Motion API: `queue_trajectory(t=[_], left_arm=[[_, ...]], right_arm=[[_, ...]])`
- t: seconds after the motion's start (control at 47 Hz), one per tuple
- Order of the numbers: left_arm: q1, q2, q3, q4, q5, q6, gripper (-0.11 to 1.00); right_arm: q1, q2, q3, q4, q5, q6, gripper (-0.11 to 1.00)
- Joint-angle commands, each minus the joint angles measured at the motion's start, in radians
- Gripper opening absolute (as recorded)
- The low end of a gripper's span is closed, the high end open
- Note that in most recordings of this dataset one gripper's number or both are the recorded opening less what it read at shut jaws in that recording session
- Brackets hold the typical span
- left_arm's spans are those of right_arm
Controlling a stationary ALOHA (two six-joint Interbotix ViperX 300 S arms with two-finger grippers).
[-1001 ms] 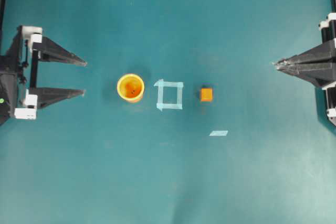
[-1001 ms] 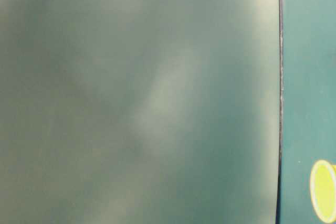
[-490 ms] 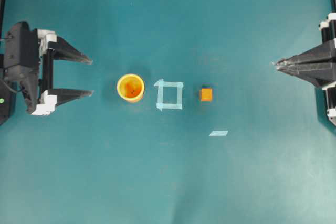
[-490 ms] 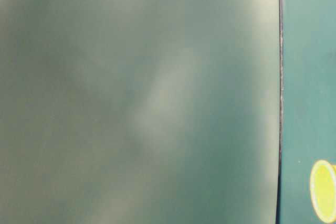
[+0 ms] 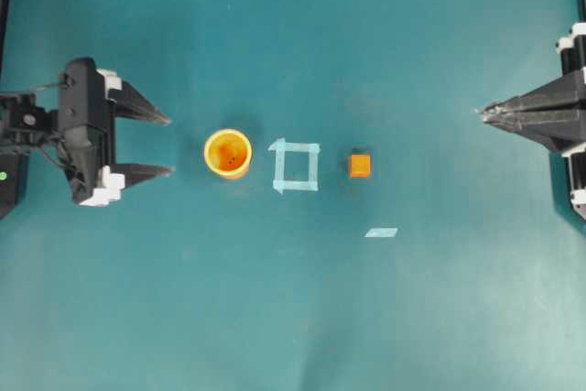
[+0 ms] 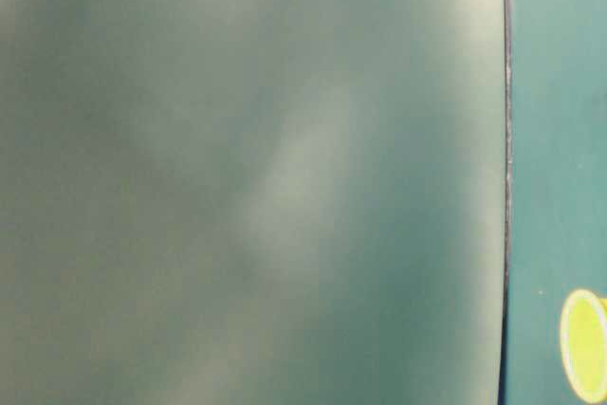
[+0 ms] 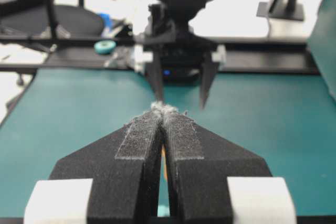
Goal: Move the cup forward with left arm.
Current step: 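Open the left gripper and move it right toward the orange cup, then close the left gripper around the orange cup's sides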
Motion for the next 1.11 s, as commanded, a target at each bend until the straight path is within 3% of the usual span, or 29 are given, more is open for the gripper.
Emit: queue_trajectory(t=[0.0, 0.49, 1.086], left_arm=[[-0.014, 0.061, -0.02, -0.002, -0.072, -0.002, 0.85], [-0.038, 0.328, -0.092, -0.003, -0.295, -0.002, 0.85], [-0.032, 0.453, -0.179, -0.002, -0.356, 0.0, 0.85]], right_arm=[[0.0, 0.002, -0.035, -0.002, -0.002, 0.0, 0.0], [0.0, -0.009, -0.057, -0.002, 0.037, -0.006, 0.0], [0.0, -0.011, -0.063, -0.003, 0.041, -0.006, 0.0]])
